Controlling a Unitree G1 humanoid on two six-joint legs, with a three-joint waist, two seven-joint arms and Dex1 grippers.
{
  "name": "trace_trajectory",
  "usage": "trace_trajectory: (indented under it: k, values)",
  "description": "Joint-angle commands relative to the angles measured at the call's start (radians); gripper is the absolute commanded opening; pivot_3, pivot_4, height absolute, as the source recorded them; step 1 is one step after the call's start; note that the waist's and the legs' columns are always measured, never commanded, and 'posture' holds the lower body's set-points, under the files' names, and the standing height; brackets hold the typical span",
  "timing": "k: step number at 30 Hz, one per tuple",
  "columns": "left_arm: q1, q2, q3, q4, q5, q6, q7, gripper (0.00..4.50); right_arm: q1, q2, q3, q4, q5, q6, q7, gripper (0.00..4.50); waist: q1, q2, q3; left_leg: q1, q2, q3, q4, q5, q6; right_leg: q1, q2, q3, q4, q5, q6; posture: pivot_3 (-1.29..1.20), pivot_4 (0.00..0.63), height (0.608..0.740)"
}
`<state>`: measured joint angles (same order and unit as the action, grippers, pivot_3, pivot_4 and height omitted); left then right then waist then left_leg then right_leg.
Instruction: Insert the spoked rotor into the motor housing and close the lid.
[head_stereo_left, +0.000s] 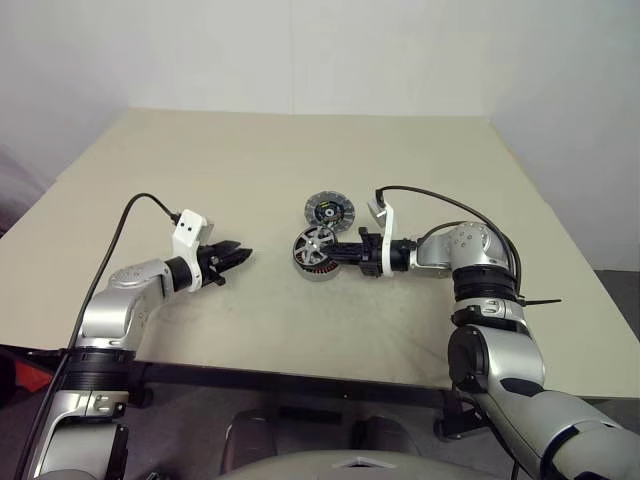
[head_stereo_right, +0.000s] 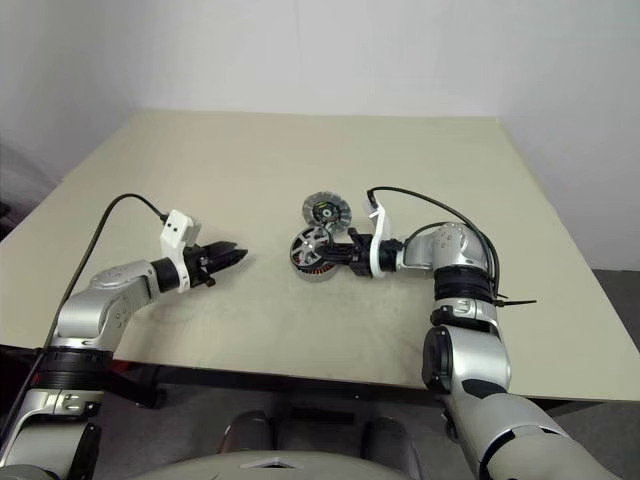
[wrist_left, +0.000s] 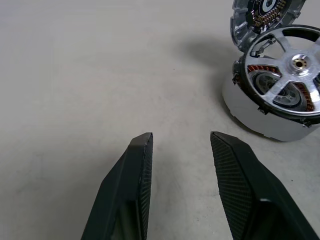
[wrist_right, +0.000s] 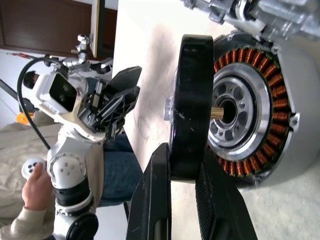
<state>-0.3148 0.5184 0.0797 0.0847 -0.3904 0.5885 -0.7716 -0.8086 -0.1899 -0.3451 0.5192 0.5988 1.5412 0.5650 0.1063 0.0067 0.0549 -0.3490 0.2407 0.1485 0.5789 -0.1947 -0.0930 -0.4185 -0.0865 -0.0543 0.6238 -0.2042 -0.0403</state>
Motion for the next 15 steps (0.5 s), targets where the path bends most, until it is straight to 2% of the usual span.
trace_trajectory:
  k: [1, 15]
  values:
    - [-0.018, 0.011, 0.014, -0.022, -0.004, -0.012, 0.000, 1.94, -0.005, 0.011, -0.025, -0.076, 0.050, 0.046, -0.003, 0.37, 0.000, 0.000, 0.000, 0.000, 0.000, 0.000, 0.000, 0.000, 0.000, 0.000, 0.000, 0.000, 0.000, 0.000, 0.000, 0.00, 0.000, 0.740]
    - [-0.011, 0.013, 0.017, -0.027, -0.001, -0.012, 0.007, 1.94, 0.005, 0.032, -0.012, -0.025, 0.017, -0.023, -0.049, 0.37, -0.001, 0.000, 0.000, 0.001, 0.000, 0.000, 0.000, 0.000, 0.000, 0.000, 0.000, 0.000, 0.000, 0.000, 0.000, 0.00, 0.000, 0.740]
